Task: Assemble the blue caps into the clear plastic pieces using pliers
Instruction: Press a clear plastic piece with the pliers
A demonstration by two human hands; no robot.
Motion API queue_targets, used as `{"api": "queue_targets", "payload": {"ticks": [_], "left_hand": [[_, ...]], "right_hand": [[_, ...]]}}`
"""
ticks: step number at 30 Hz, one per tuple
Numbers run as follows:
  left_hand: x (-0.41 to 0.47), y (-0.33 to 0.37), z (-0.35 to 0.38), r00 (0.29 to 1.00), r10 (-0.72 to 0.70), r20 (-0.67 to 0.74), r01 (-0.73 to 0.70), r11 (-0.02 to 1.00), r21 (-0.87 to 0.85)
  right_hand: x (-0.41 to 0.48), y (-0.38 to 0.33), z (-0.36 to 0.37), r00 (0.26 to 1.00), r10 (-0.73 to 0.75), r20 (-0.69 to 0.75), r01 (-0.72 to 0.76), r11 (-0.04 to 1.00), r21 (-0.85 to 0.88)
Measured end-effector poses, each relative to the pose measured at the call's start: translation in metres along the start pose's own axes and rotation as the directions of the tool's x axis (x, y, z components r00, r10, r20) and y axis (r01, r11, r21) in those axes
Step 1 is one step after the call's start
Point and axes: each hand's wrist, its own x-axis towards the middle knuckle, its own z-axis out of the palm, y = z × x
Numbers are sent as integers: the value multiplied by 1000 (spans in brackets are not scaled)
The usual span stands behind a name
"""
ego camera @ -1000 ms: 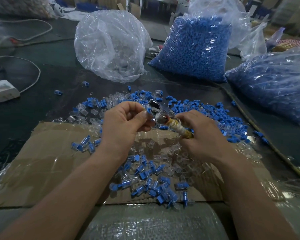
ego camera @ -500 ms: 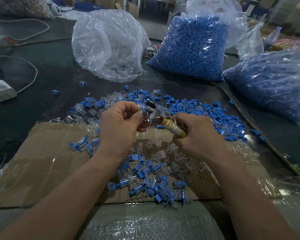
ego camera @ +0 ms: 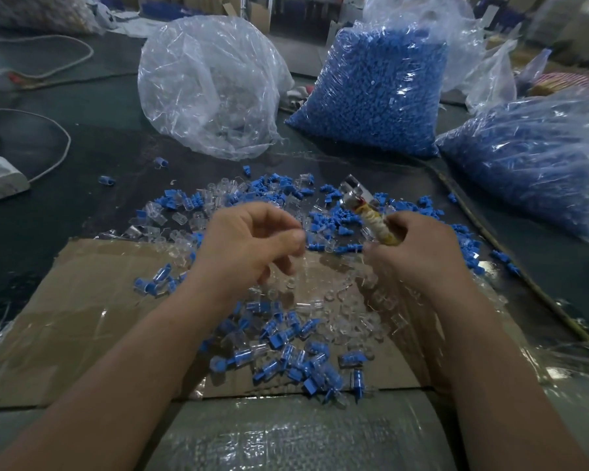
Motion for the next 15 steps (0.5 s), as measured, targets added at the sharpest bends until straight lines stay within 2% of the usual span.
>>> {"api": "queue_targets", "payload": {"ticks": [2,4,8,11,15], "left_hand": [[-4,1,3,975,-31,220,16,997,73],[-7,1,7,925,-60,375,6,990,143],[-9,-2,11,854,-111,508,-28,966,258],[-11,0,13,832,-97,546,-44,970,240],[-10,0,13,920,-61,388,-18,980,198]], "right_hand": [[4,8,1,996,75,44,-71,995,-76],[7,13,3,988,134,77,-123,983,-136],[10,17,7,977,192,95,-170,965,-199],[10,19,9,970,222,100,-196,955,-221],[10,18,8,966,232,118,-197,949,-247]]}}
